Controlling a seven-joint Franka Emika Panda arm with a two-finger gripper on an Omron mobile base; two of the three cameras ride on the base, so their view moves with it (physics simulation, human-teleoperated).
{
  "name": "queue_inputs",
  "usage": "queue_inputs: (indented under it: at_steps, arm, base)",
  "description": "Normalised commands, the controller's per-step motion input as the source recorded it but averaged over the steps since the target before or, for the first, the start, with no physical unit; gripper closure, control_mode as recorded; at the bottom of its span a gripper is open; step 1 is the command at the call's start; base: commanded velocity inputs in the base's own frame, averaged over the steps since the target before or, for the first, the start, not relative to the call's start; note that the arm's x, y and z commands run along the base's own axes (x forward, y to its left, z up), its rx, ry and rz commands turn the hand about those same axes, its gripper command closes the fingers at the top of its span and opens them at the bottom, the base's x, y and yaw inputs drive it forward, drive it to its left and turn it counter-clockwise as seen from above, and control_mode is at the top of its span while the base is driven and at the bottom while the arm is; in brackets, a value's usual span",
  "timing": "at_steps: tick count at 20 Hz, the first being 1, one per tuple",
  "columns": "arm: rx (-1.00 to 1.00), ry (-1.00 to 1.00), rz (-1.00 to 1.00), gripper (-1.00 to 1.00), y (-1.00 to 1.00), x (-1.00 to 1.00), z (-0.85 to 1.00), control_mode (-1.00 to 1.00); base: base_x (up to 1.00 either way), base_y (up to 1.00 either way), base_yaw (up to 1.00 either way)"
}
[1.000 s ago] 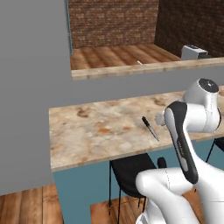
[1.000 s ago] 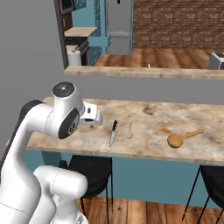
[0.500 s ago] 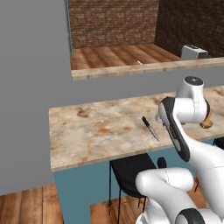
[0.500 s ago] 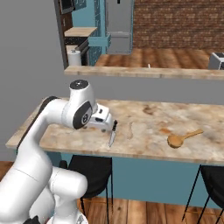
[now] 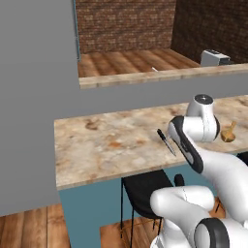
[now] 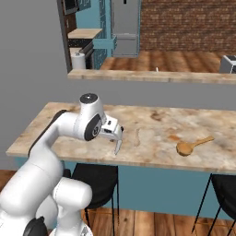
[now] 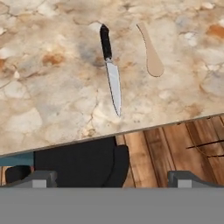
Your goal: Pick up the metallic utensils from the counter and place them in the open drawer. Make sure not to pick up any wooden utensils.
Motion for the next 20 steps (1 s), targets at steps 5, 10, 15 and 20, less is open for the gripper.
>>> queue_inputs:
  at_steps: [5, 10, 15, 20]
  arm:
    - [0.0, -0.01, 0.0, -1.0, 0.0, 0.32, -0.12, -1.0]
    - [0.0, 0.0, 0.0, -1.0, -0.06, 0.34, -0.01, -1.0]
    - [0.0, 0.0, 0.0, -1.0, -0.12, 0.42, -0.09, -1.0]
    - [0.0, -0.01, 0.01, -1.0, -0.03, 0.43, -0.27, -1.0]
  base:
    - [0.0, 0.0, 0.0]
    - [0.0, 0.0, 0.0]
    - [0.0, 0.0, 0.0]
    - [0.0, 0.0, 0.0]
